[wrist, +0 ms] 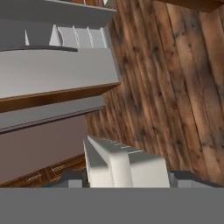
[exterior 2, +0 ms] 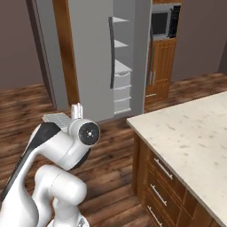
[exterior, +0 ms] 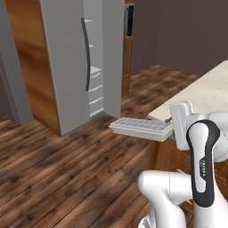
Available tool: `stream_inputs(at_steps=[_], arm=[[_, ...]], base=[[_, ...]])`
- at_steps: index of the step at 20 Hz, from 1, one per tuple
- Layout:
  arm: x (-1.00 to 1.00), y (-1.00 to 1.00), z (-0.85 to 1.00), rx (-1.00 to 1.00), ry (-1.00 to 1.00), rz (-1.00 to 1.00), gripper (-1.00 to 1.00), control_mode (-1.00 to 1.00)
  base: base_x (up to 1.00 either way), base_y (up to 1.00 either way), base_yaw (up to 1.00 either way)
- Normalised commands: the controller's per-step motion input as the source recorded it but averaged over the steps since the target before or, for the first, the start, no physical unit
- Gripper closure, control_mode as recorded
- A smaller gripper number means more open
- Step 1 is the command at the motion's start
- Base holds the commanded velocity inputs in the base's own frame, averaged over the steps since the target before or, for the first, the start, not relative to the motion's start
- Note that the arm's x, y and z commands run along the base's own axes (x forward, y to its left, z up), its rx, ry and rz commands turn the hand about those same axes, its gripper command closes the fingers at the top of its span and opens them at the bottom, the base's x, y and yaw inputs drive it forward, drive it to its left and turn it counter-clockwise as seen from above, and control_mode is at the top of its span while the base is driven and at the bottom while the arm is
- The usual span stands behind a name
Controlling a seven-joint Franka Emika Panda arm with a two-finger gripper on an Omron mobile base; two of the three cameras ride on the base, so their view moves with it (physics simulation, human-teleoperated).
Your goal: The ice cube tray has been filled with water. Take the tray and place it in the freezer to make ice. Close the freezer door after placing the tray.
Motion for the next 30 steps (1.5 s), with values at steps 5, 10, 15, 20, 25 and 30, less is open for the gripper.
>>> stream_inputs(at_steps=[5, 10, 15, 20, 25, 30], arm=[[0.0, 0.0, 0.0, 0.0, 0.0, 0.0, 1.0, 1.0], [0.0, 0.0, 0.0, 0.0, 0.0, 0.0, 1.0, 1.0], [0.0, 0.0, 0.0, 0.0, 0.0, 0.0, 1.0, 1.0], [0.0, 0.0, 0.0, 0.0, 0.0, 0.0, 1.0, 1.0], [0.0, 0.0, 0.0, 0.0, 0.0, 0.0, 1.0, 1.0], [0.0, 0.0, 0.0, 0.0, 0.0, 0.0, 1.0, 1.0]], base=[[0.85, 0.0, -0.08], [0.78, 0.02, -0.09], [0.67, 0.17, -0.08], [0.66, 0.24, -0.08], [0.7, 0.17, -0.1], [0.81, 0.01, -0.11]])
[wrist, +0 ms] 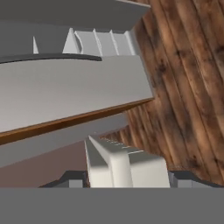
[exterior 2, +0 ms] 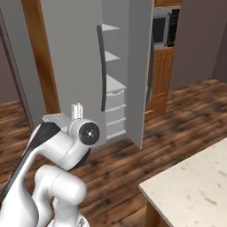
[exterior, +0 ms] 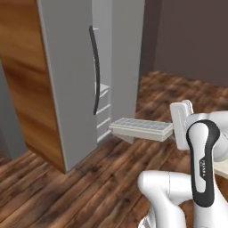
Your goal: The ice cube tray has been filled with water. Take the tray and place it in the freezer to make ice. Close the freezer door after placing the tray.
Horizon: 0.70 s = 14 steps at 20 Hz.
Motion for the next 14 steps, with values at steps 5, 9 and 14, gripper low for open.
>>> stream_inputs(at_steps=[5, 9, 14], arm=[[0.0, 0.0, 0.0, 0.0, 0.0, 0.0, 1.0, 1.0], [0.0, 0.0, 0.0, 0.0, 0.0, 0.0, 1.0, 1.0], [0.0, 0.0, 0.0, 0.0, 0.0, 0.0, 1.0, 1.0]], base=[[0.83, 0.0, -0.1], [0.81, 0.0, -0.08], [0.78, 0.0, -0.08]])
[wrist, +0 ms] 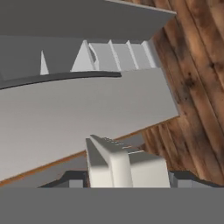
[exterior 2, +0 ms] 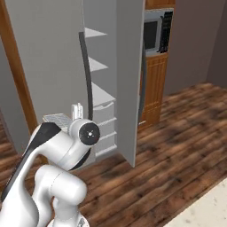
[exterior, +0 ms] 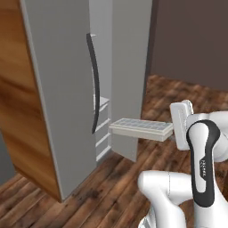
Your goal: The ice cube tray has been filled with water. Take the tray and place it in the freezer to make ice. Close the freezer door after placing the tray.
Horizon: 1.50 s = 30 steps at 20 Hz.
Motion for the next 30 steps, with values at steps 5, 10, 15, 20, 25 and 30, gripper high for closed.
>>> stream_inputs(at_steps=[5, 10, 15, 20, 25, 30], arm=[[0.0, 0.0, 0.0, 0.0, 0.0, 0.0, 1.0, 1.0], [0.0, 0.0, 0.0, 0.0, 0.0, 0.0, 1.0, 1.0], [0.0, 0.0, 0.0, 0.0, 0.0, 0.0, 1.0, 1.0], [0.0, 0.0, 0.0, 0.0, 0.0, 0.0, 1.0, 1.0], [0.0, 0.0, 0.0, 0.0, 0.0, 0.0, 1.0, 1.0], [0.0, 0.0, 0.0, 0.0, 0.0, 0.0, 1.0, 1.0]], base=[[0.79, 0.0, -0.08], [0.74, 0.0, -0.08], [0.72, 0.0, -0.08], [0.62, 0.0, -0.07], [0.63, 0.0, -0.06], [0.64, 0.0, -0.05]])
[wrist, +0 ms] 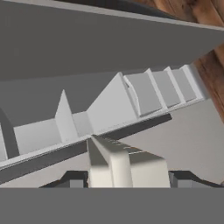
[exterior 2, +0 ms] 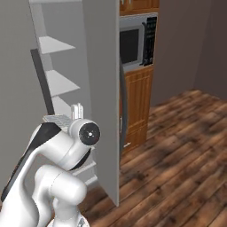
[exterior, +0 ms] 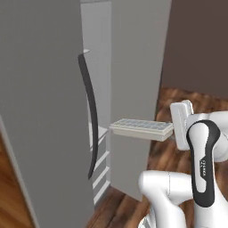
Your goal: The ice cube tray has been filled with water. Take the tray and place it in the freezer to make ice. Close the freezer door after placing the tray.
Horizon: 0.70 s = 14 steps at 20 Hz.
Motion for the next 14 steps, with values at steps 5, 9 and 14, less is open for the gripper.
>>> stream_inputs(at_steps=[5, 9, 14], arm=[[0.0, 0.0, 0.0, 0.0, 0.0, 0.0, 1.0, 1.0], [0.0, 0.0, 0.0, 0.0, 0.0, 0.0, 1.0, 1.0], [0.0, 0.0, 0.0, 0.0, 0.0, 0.0, 1.0, 1.0]], base=[[0.66, 0.0, -0.04], [0.72, 0.02, 0.0], [0.62, 0.1, 0.0]])
